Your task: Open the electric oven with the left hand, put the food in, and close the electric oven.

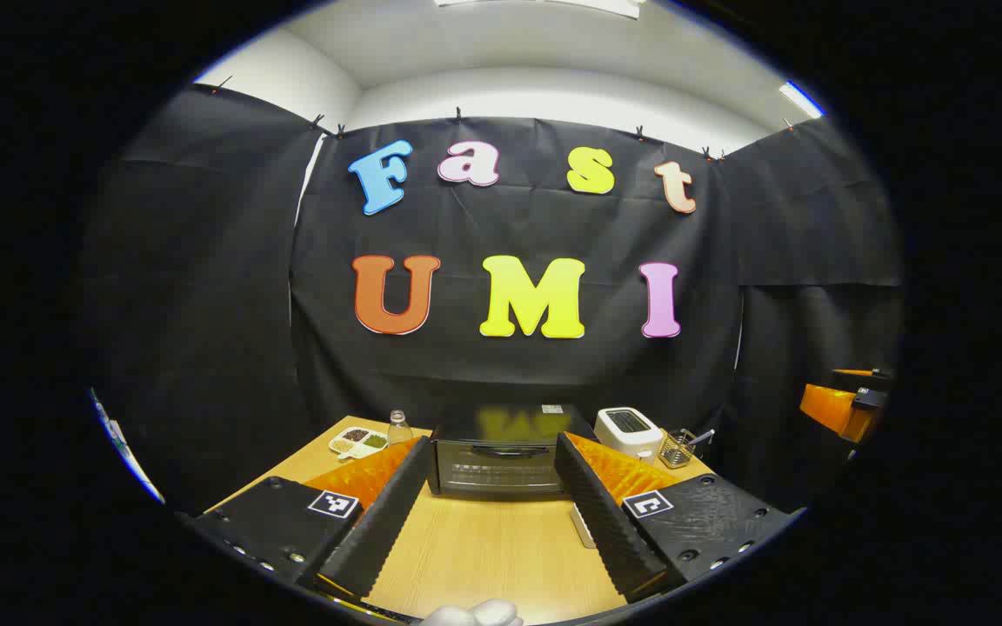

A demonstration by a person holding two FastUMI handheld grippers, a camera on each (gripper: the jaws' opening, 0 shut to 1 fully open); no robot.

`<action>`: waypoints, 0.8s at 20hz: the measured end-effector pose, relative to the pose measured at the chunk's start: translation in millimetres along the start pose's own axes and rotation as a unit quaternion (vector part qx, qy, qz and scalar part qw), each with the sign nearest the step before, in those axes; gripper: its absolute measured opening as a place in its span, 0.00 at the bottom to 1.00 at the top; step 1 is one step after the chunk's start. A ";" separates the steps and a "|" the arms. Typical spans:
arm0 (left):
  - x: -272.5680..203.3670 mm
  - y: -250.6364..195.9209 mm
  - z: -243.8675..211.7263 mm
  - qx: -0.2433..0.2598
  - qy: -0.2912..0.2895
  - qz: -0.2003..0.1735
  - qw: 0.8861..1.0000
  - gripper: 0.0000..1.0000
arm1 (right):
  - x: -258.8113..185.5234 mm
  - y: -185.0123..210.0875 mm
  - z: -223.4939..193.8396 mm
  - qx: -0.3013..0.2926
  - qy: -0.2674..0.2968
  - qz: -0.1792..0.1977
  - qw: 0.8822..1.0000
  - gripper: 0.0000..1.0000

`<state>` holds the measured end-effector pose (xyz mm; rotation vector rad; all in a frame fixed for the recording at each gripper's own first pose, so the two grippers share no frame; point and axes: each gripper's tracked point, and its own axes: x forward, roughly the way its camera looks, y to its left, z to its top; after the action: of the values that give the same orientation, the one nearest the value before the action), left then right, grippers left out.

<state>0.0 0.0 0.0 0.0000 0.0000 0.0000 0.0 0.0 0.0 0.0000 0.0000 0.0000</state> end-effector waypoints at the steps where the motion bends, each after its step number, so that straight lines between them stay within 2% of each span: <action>1: 0.0 1.4 0.5 0.003 -0.002 0.004 1.000 0.85 | 0.7 0.9 1.0 0.001 -0.001 0.003 1.000 0.91; 2: 0.6 1.6 1.5 0.006 -0.003 0.005 1.000 1.00 | 1.5 1.1 0.9 0.002 0.000 0.004 1.000 0.91; 3: 1.5 3.2 -0.4 0.010 -0.003 0.007 1.000 1.00 | 2.9 1.2 0.0 0.002 0.002 0.005 1.000 0.91; 4: 2.2 3.4 -0.7 0.013 -0.001 0.008 1.000 0.94 | 3.1 2.1 -2.2 0.001 0.005 0.007 1.000 0.91; 10: 9.0 -3.8 -0.5 0.018 -0.001 0.000 1.000 0.94 | 2.9 4.1 -5.4 -0.006 0.011 0.009 1.000 0.91; 11: 9.9 -4.7 -1.1 0.016 0.000 -0.002 1.000 0.94 | 2.9 3.4 -2.8 -0.007 0.008 0.009 1.000 1.00; 12: 12.0 -6.8 -0.7 0.015 -0.002 -0.003 1.000 0.95 | 2.7 3.8 -3.6 -0.009 0.008 0.008 1.000 0.91; 14: 17.9 -6.7 1.2 0.019 -0.007 -0.002 1.000 0.94 | 3.9 1.8 -4.1 -0.010 0.009 0.007 1.000 0.91; 15: 21.6 -7.2 2.2 0.020 -0.011 -0.002 1.000 0.94 | 4.4 1.0 -4.6 -0.009 0.011 0.006 1.000 1.00; 16: 27.3 -9.9 2.5 0.019 -0.012 -0.006 1.000 0.94 | 5.2 0.0 -6.3 -0.008 0.012 0.006 1.000 1.00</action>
<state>27.3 -9.9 2.5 0.0372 -0.0248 -0.0126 5.2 0.0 -6.3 -0.0160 0.0249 0.0111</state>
